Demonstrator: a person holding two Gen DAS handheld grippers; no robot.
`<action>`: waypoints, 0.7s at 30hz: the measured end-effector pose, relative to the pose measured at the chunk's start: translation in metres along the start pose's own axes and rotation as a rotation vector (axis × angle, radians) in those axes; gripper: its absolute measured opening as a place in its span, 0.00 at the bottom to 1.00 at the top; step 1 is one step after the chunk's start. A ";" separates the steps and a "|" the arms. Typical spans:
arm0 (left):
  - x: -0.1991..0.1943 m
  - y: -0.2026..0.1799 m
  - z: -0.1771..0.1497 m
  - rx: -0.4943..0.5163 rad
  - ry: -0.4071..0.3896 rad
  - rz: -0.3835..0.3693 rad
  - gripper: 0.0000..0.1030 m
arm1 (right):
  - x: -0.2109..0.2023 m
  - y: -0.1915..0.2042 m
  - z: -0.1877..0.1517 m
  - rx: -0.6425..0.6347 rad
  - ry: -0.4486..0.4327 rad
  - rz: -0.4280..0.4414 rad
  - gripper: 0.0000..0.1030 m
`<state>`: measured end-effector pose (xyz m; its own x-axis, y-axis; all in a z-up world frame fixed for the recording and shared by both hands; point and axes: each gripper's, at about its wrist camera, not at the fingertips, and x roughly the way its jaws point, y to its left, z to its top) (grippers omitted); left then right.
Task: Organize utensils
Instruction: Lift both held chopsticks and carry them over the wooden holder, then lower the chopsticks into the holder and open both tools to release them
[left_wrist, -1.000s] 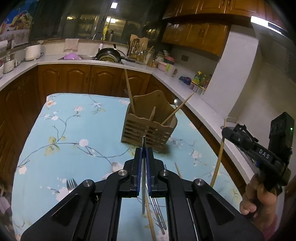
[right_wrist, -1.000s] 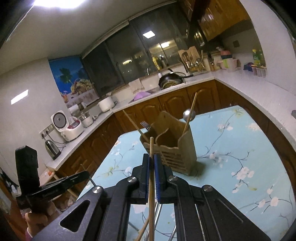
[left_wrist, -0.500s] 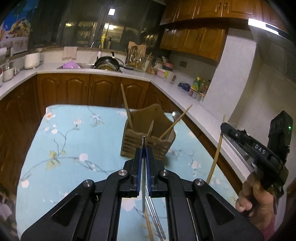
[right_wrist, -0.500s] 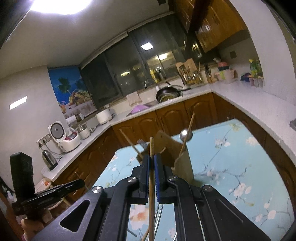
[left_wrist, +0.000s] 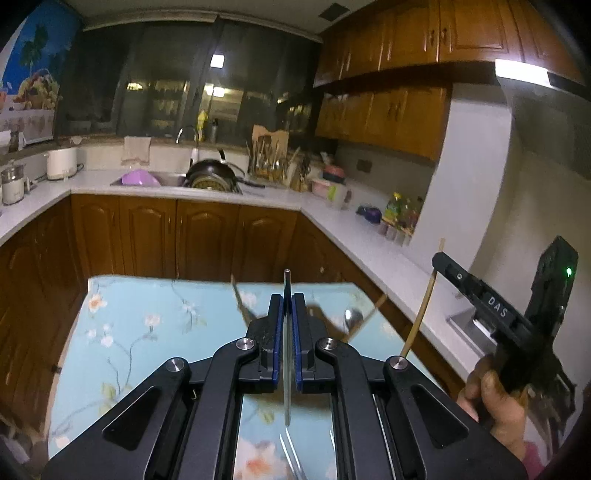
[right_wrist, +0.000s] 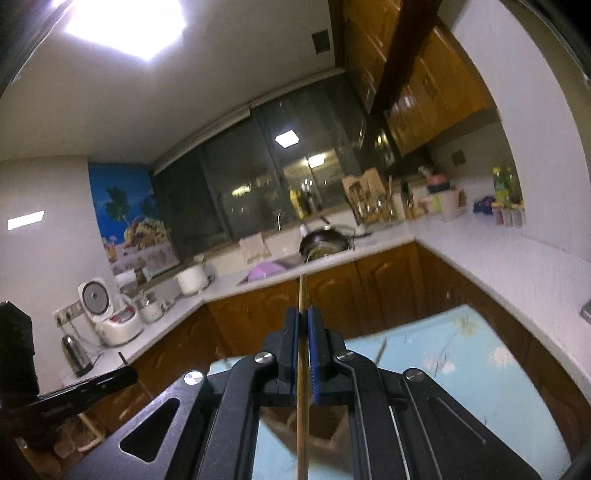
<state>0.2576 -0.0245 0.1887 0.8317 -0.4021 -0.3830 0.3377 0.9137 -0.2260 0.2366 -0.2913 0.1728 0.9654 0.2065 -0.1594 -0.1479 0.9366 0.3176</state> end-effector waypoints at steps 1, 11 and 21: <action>0.005 0.001 0.006 -0.002 -0.011 0.003 0.04 | 0.003 0.000 0.003 -0.004 -0.015 -0.004 0.05; 0.060 0.020 0.035 -0.057 -0.063 0.044 0.04 | 0.050 -0.003 0.013 -0.059 -0.140 -0.061 0.05; 0.096 0.034 -0.003 -0.100 -0.029 0.084 0.04 | 0.072 -0.011 -0.029 -0.079 -0.150 -0.081 0.05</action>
<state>0.3476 -0.0321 0.1420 0.8680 -0.3214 -0.3785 0.2219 0.9330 -0.2833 0.3017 -0.2783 0.1306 0.9952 0.0906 -0.0379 -0.0792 0.9689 0.2345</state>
